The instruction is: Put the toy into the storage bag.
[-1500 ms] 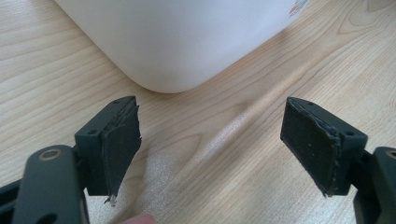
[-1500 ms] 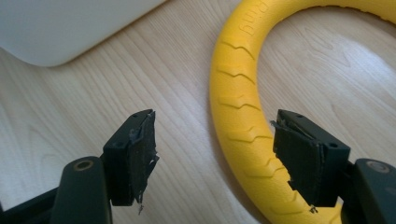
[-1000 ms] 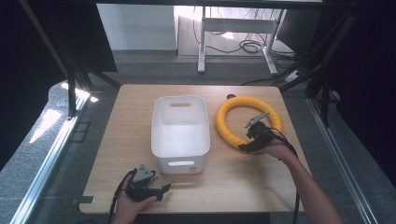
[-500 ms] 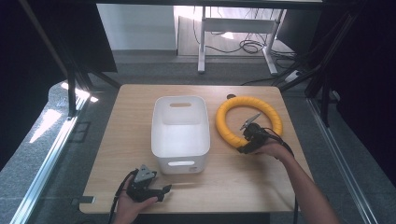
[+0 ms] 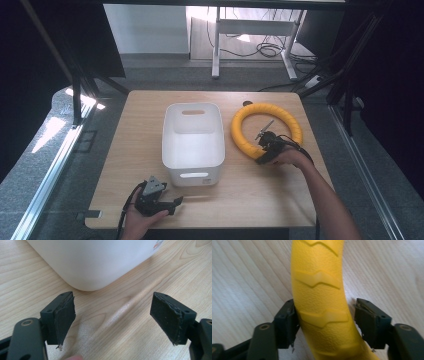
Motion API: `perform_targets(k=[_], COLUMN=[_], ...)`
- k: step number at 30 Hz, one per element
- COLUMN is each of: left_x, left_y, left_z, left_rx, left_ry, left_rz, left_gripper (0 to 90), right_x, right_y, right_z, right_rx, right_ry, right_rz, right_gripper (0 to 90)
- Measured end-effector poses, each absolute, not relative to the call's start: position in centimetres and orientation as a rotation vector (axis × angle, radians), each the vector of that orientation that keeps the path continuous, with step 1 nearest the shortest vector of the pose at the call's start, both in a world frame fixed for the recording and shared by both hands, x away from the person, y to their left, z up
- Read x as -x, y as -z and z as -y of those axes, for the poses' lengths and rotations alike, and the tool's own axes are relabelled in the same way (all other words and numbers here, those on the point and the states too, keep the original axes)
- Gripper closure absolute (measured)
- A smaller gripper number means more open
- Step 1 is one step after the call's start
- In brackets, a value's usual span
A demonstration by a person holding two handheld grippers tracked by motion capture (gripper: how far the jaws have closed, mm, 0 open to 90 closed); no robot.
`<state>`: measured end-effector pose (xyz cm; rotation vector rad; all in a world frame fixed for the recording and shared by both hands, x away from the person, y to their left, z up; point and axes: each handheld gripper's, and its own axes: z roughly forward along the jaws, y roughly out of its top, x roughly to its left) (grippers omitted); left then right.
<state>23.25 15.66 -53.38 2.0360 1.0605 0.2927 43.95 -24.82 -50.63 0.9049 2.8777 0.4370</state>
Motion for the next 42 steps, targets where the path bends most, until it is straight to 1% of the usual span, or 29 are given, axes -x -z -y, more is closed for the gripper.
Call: perform_targets(k=[1,2,7,16,23,24,27,28,31,42], left_x=[-23.3,-23.3,-23.2,-23.3,-23.3,-23.3,-23.3,-23.3,-23.3,-23.3], left_y=[53.4,53.4,53.4,53.5,53.5,53.5,53.5,53.5,53.5,53.5], left_z=[-15.7,-15.6,-15.5,-15.6,-15.6,-15.6,-15.5,-15.5,-15.5,-15.5], left_rx=[-2.036,-2.040,-2.041,-2.040,-2.042,-2.042,-2.044,-2.044,-2.047,-2.048], left_ry=[-0.293,-0.291,-0.289,-0.289,-0.290,-0.290,-0.289,-0.289,-0.289,-0.289], left_rz=[-1.061,-1.060,-1.055,-1.059,-1.060,-1.060,-1.057,-1.057,-1.056,-1.053], left_gripper=[20.2,20.2,20.2,20.2,20.2,20.2,20.2,20.2,20.2,20.2], right_x=[-44.0,-44.0,-44.4,-44.5,-44.6,-44.6,-44.6,-44.6,-44.5,-44.4], right_y=[50.6,50.5,50.4,50.3,48.1,48.1,46.7,46.7,45.2,42.3], right_z=[24.8,24.8,24.4,24.0,23.8,23.8,24.2,24.2,24.6,25.5], right_rx=[-0.905,-0.881,-0.817,-0.816,-0.901,-0.901,-0.926,-0.926,-0.956,-0.987], right_ry=[-0.437,-0.430,-0.368,-0.402,-0.695,-0.695,-0.823,-0.823,-0.979,-1.253], right_rz=[-2.878,-2.893,-2.937,-2.955,-2.933,-2.933,-2.912,-2.912,-2.878,-2.785], right_gripper=[38.9,41.6,44.8,47.0,49.5,49.5,50.1,50.1,50.8,51.8])
